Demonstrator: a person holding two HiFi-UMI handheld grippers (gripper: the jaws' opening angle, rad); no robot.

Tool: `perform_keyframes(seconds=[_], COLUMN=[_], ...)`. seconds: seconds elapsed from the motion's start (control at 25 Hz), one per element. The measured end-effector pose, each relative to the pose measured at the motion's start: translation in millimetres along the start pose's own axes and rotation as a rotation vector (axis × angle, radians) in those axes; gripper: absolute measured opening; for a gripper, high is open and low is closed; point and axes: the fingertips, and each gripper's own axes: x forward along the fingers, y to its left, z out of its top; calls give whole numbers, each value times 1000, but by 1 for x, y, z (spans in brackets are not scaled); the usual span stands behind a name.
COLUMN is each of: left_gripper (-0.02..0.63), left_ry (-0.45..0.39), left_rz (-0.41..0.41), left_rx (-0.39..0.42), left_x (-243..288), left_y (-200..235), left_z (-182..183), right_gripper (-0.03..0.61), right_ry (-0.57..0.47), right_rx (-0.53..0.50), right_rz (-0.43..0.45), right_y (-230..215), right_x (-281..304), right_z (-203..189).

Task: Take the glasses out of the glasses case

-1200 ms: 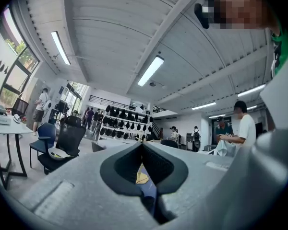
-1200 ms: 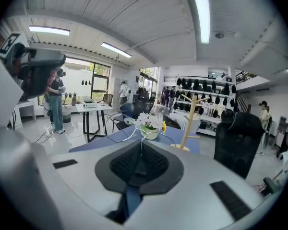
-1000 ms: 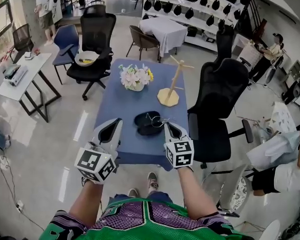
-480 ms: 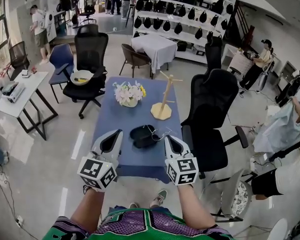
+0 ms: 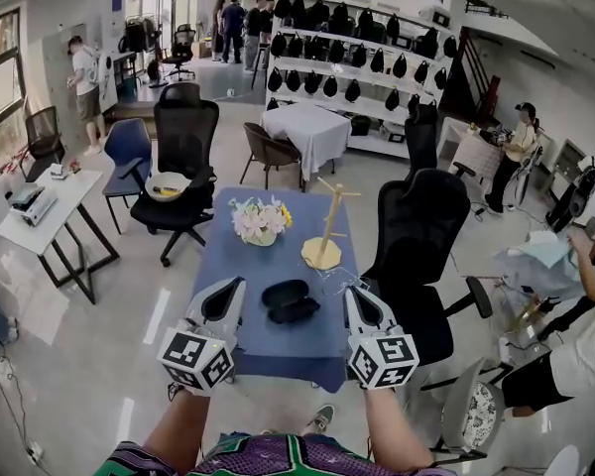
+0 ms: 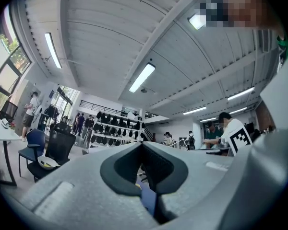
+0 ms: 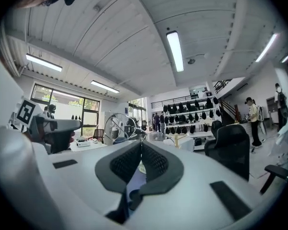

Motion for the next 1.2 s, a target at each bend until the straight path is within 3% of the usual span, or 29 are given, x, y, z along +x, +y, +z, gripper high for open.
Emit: perform_keyframes(seconds=[0.36,1.2], left_gripper=[15,15], left_ry=[-19,-26], left_rz=[16,16], left_rx=[-2,-5], left_x=[-11,-21], left_y=[4,-2], left_z=[12,12], right_gripper=[6,4], right_ry=[-64,-74], right_rx=[30,21], right_rz=[-20,-18], right_y=[-1,8], right_x=[-16,-25], right_z=[27,28])
